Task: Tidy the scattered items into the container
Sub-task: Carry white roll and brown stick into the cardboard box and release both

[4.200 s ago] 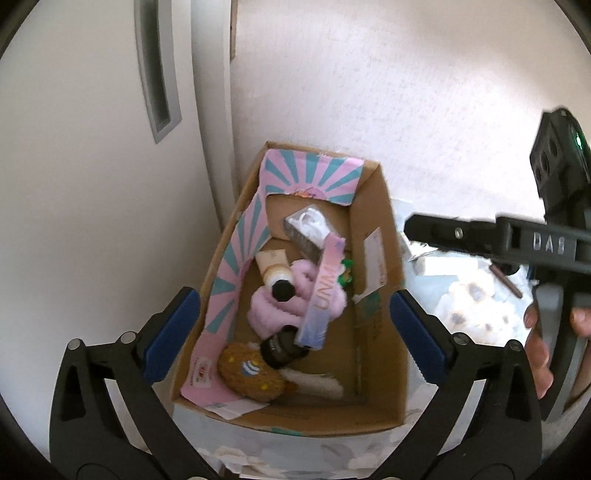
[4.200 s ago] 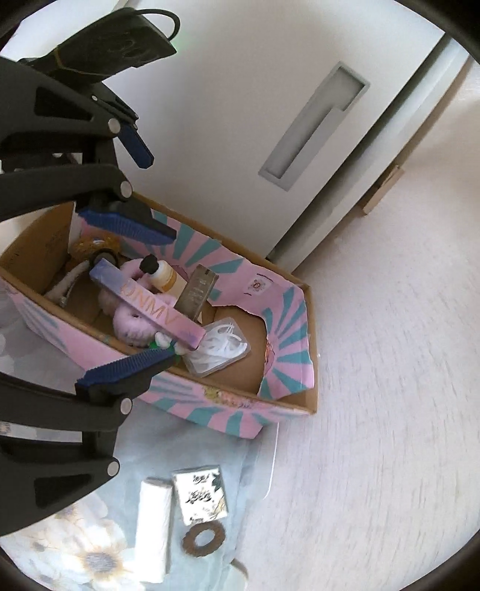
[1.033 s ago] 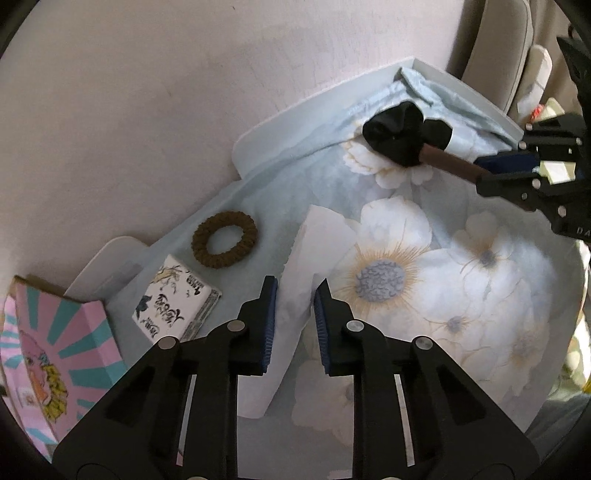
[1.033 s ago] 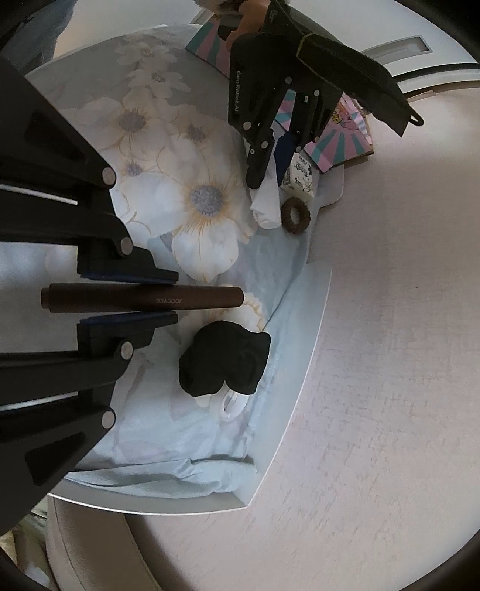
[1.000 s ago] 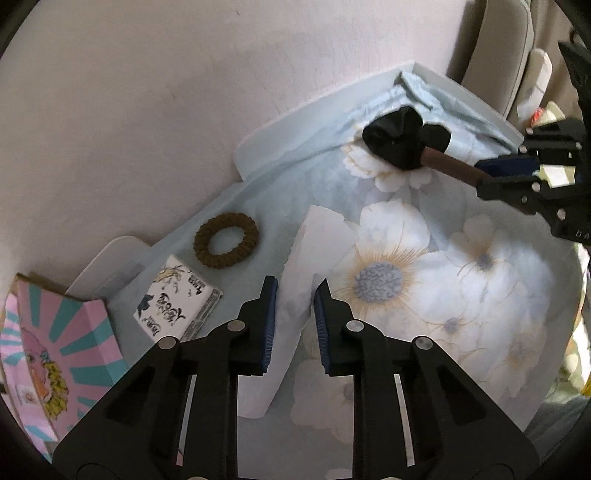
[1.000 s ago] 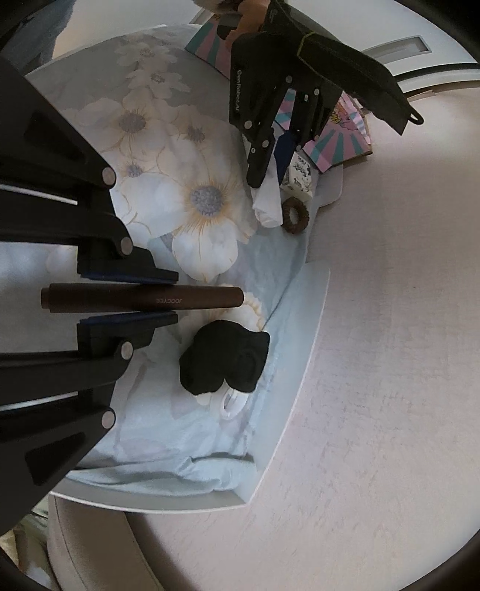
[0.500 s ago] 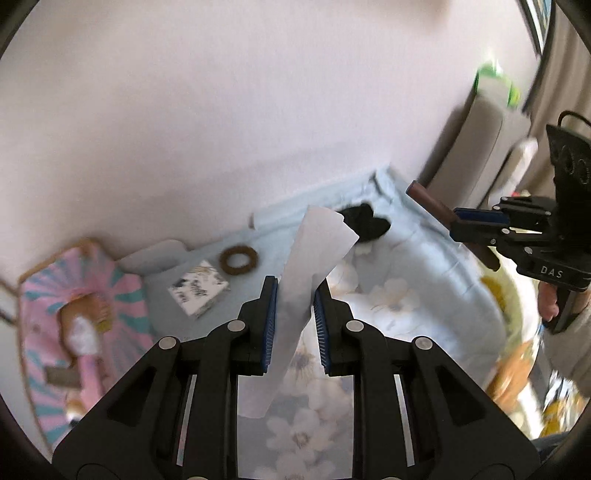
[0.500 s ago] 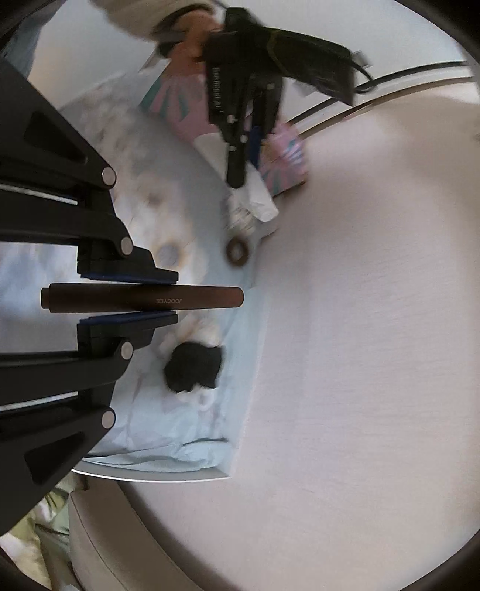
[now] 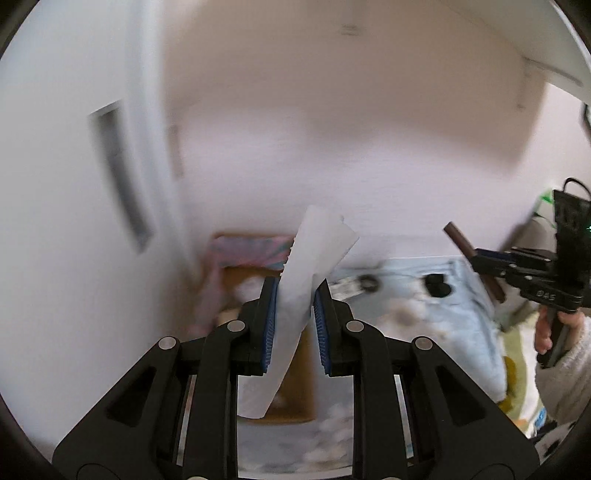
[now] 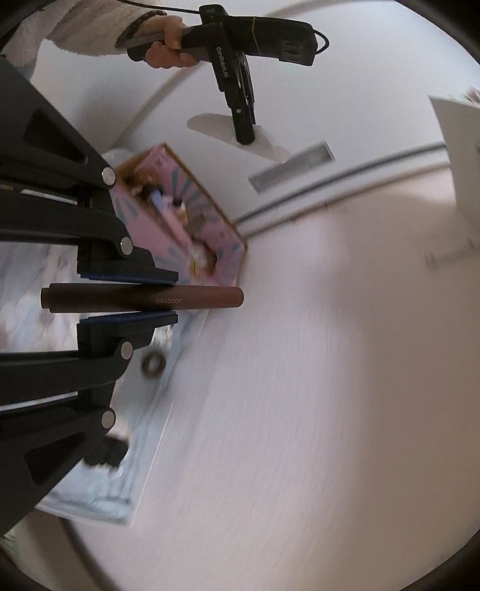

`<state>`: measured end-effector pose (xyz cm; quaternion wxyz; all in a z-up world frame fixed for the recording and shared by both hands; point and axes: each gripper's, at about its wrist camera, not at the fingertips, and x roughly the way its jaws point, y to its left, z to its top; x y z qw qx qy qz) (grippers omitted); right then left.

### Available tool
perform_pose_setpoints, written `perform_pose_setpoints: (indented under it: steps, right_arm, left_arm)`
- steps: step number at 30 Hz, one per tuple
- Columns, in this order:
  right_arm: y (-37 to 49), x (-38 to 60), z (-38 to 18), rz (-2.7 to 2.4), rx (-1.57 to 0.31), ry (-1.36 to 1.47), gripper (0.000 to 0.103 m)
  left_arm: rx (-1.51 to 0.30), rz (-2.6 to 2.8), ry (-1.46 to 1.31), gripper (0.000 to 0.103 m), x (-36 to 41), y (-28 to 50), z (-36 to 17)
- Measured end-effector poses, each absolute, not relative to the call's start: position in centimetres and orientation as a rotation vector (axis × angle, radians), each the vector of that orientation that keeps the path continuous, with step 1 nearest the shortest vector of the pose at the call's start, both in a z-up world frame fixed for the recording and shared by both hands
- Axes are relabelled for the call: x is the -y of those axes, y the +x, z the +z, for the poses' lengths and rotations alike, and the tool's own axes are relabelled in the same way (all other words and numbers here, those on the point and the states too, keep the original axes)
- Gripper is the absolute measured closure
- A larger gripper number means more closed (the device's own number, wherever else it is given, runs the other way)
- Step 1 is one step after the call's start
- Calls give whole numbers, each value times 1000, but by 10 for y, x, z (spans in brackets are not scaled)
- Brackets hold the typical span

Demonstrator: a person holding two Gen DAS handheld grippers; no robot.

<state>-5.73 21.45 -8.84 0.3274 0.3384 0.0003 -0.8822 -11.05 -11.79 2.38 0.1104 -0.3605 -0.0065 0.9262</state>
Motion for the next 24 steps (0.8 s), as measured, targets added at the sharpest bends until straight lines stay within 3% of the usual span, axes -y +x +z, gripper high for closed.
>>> perform_pose_setpoints:
  steps: [6, 8, 13, 17, 24]
  right_arm:
    - [-76, -136, -89, -2163, 6, 894, 90]
    - [-84, -108, -98, -2125, 2, 920, 90]
    - [-112, -37, -169, -1969, -8, 1149, 90]
    - [-116, -10, -211, -1928, 10, 1280, 90]
    - [-106, 11, -228, -1940, -88, 1291, 90]
  left_arm:
    - [28, 2793, -1191, 86, 150, -119, -12]
    - [134, 2749, -1259, 86, 158, -130, -38]
    - [292, 2699, -1403, 86, 167, -151, -103]
    - [264, 2696, -1425, 86, 168, -153, -116]
    - [273, 2650, -1449, 86, 170, -163, -127]
